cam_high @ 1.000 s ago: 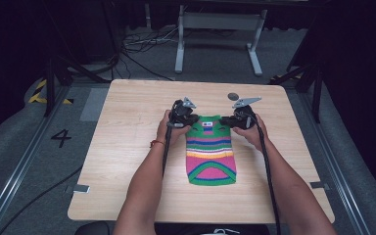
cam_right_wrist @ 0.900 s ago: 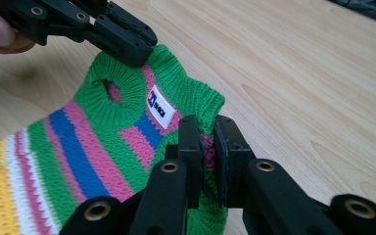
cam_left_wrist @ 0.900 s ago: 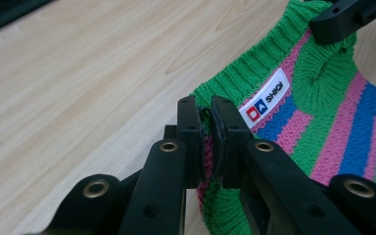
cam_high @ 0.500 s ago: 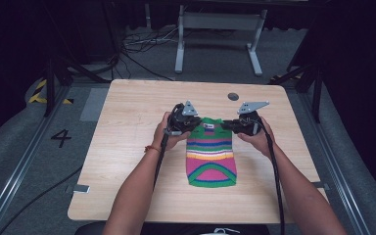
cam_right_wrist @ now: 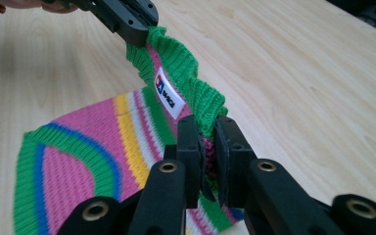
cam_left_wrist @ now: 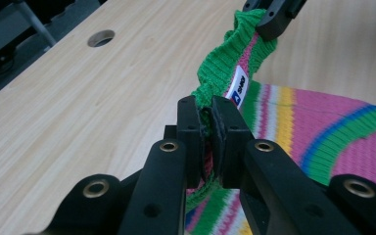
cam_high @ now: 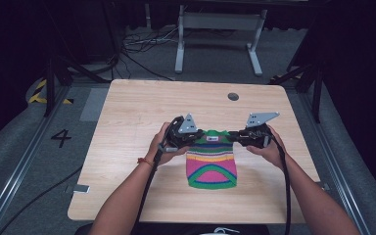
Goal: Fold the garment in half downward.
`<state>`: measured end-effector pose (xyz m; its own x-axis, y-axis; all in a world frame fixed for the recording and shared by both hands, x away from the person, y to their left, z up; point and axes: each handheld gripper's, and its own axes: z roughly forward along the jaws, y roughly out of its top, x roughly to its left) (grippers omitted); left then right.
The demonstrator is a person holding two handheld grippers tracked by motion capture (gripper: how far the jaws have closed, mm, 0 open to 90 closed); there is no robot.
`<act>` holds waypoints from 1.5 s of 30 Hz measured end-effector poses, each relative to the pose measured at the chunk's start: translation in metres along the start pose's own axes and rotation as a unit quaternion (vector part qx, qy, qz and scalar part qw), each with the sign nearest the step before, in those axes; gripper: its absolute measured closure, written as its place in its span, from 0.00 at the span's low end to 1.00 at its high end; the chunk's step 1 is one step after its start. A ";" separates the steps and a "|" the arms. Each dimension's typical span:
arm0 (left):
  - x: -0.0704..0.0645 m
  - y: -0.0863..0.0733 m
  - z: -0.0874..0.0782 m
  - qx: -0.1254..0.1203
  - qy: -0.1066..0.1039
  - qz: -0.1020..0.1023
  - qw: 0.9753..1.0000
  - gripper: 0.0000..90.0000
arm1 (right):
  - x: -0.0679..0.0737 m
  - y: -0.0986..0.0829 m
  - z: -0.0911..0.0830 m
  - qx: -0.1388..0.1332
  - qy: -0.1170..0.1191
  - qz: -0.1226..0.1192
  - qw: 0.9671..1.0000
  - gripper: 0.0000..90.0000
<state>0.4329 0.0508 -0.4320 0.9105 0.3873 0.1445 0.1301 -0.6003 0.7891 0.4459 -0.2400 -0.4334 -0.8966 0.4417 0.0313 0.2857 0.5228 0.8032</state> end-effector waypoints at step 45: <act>-0.092 -0.042 -0.015 0.092 -0.096 0.069 0.989 0.84 | 0.084 -0.064 -0.017 0.084 0.079 -0.058 0.992 0.86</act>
<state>0.3380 0.0510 -0.4700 0.9801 0.1632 0.1133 0.0522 -0.7619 0.6456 0.3467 -0.2490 -0.4725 -0.9647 0.2588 0.0481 0.2181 0.6834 0.6967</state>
